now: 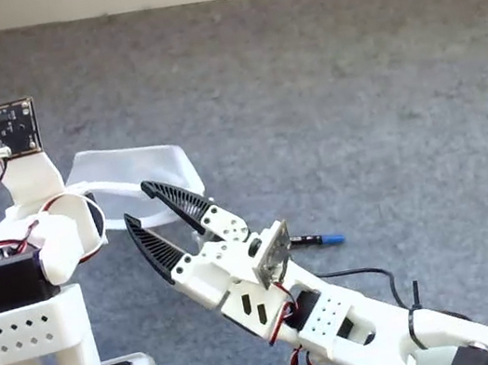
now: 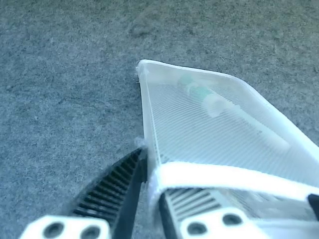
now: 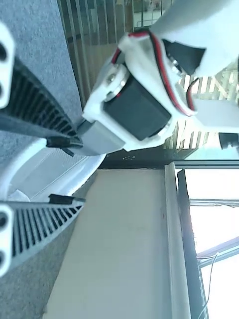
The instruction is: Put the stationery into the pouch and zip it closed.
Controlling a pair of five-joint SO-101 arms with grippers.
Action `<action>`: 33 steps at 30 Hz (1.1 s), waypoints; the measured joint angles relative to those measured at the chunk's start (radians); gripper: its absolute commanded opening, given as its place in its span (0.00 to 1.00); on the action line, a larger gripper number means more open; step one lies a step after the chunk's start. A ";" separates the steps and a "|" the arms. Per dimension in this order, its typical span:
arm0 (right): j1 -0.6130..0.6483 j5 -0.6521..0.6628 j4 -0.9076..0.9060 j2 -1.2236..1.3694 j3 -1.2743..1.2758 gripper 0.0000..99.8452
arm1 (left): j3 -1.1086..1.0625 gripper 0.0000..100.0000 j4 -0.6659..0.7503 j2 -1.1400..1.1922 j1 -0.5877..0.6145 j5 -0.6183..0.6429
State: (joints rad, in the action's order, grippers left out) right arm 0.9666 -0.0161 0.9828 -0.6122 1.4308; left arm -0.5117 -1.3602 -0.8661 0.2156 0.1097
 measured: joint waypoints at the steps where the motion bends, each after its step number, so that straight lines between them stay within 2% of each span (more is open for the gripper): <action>1: 0.000 0.000 0.000 0.000 0.000 0.14 | -0.005 0.01 0.000 0.000 0.000 0.000; 4: -0.002 0.025 -0.052 -0.049 0.000 0.14 | -0.015 0.01 0.009 -0.002 0.000 0.000; 9: -0.002 0.037 -0.299 -0.267 0.002 0.14 | -0.015 0.01 0.011 -0.002 0.000 0.000; 13: -0.014 0.037 -0.568 -0.479 0.002 0.14 | -0.015 0.01 0.011 -0.002 0.000 0.000; 20: -0.130 0.037 -1.099 -0.770 -0.086 0.14 | -0.015 0.01 0.011 -0.002 0.000 0.000; 26: -0.259 -0.012 -1.470 -0.790 -0.299 0.14 | -0.015 0.01 0.011 -0.002 0.006 0.000; 33: -0.411 -0.021 -1.774 -0.594 -0.548 0.14 | -0.015 0.01 0.011 -0.002 0.063 0.002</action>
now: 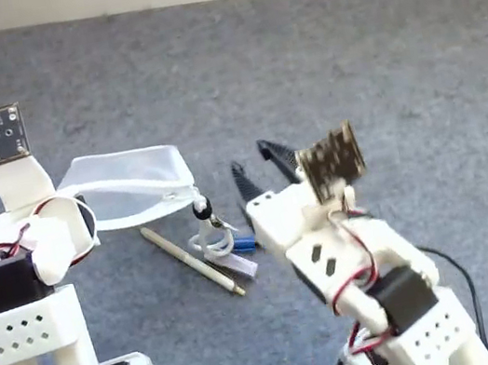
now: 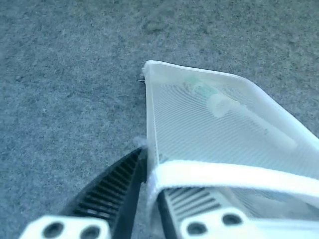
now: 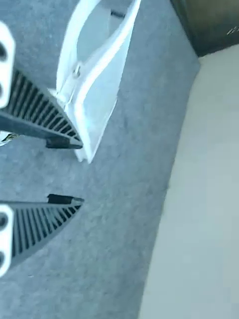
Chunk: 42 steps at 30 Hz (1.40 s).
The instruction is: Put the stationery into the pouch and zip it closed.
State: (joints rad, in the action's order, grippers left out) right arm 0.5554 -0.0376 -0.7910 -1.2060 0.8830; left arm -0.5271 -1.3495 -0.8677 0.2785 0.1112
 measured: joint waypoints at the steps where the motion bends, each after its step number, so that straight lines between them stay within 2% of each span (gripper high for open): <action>1: -0.014 -0.012 -0.044 0.044 -0.040 0.14 | 0.000 0.01 0.000 0.000 0.003 0.000; 10: -0.135 -0.253 -0.485 0.457 -0.387 0.14 | 0.000 0.01 0.000 0.000 0.006 0.000; 14: -0.141 -0.358 -0.585 0.560 -0.440 0.14 | 0.000 0.01 0.000 0.000 0.006 0.000; 21: -0.143 -0.489 -0.603 0.652 -0.407 0.14 | -0.006 0.01 0.000 0.000 0.006 0.000; 26: -0.143 -0.499 -0.598 0.703 -0.330 0.14 | -0.017 0.01 0.000 0.000 0.006 0.000; 32: -0.143 -0.519 -0.466 0.758 -0.209 0.15 | -0.017 0.01 0.000 0.000 0.006 0.000; 37: -0.143 -0.689 -0.407 0.832 -0.161 0.15 | -0.017 0.01 0.000 0.000 0.006 0.000; 42: -0.143 -0.769 -0.373 0.941 -0.161 0.15 | -0.017 0.01 0.000 0.000 0.006 0.000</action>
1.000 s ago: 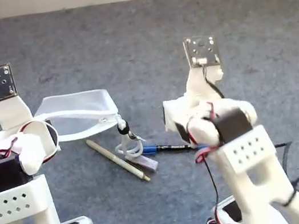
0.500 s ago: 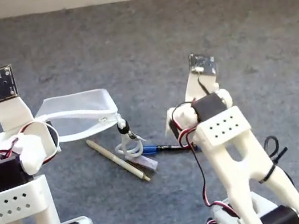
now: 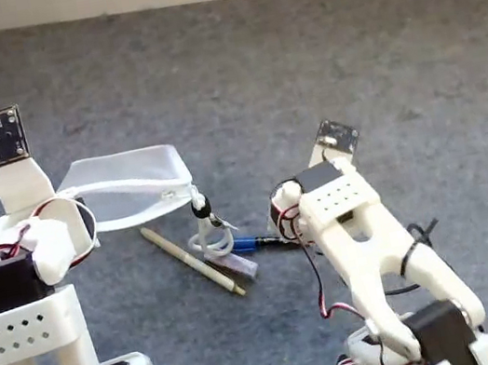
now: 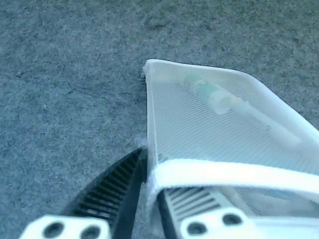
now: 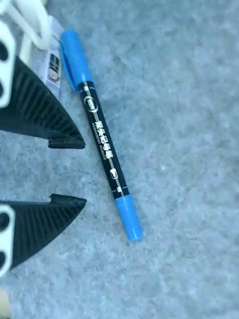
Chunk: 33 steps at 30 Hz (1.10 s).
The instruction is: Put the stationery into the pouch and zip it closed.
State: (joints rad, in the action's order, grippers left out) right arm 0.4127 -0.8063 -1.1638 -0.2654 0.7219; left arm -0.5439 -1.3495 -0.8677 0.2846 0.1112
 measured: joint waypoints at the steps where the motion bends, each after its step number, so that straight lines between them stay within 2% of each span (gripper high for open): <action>1: 0.000 -0.017 0.005 0.021 -0.002 0.15 | 0.000 0.01 0.000 0.000 0.000 0.000; 11: -0.087 -0.120 0.012 0.184 -0.091 0.15 | 0.000 0.01 0.000 0.000 0.000 0.000; 22: -0.147 -0.124 0.080 0.302 -0.117 0.15 | 0.000 0.01 0.000 0.000 0.000 0.000; 33: -0.170 -0.126 0.083 0.304 -0.120 0.14 | 0.000 0.01 0.000 0.000 0.000 0.000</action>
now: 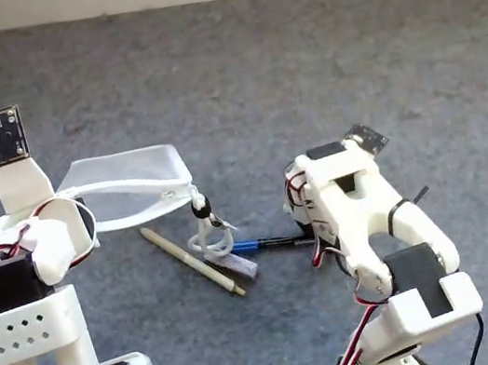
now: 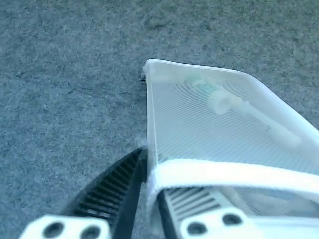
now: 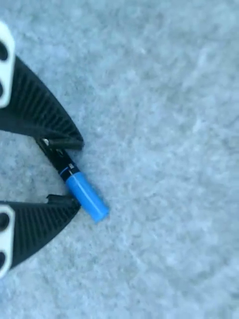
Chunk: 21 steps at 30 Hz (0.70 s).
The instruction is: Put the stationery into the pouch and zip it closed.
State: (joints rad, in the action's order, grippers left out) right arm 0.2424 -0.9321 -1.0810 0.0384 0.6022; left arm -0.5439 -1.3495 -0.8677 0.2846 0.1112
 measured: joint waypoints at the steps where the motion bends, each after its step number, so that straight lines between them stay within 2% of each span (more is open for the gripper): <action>1: -0.012 0.000 0.000 0.000 0.000 0.14 | 0.000 0.01 0.000 0.000 0.000 0.000; 8: -0.104 -0.002 0.002 0.006 -0.034 0.14 | 0.000 0.01 0.000 0.000 0.000 0.000; 14: -0.117 -0.002 0.002 0.006 -0.035 0.14 | 0.000 0.01 0.000 0.000 0.000 0.000; 19: -0.118 0.000 0.002 0.006 -0.037 0.02 | 0.000 0.01 0.000 0.000 0.000 0.000; 21: -0.120 0.000 0.002 0.009 -0.037 0.00 | 0.000 0.01 0.000 0.000 0.000 0.000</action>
State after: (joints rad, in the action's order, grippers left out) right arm 0.1227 -0.9321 -1.0794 0.0476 0.5654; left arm -0.5439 -1.3495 -0.8677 0.2846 0.1112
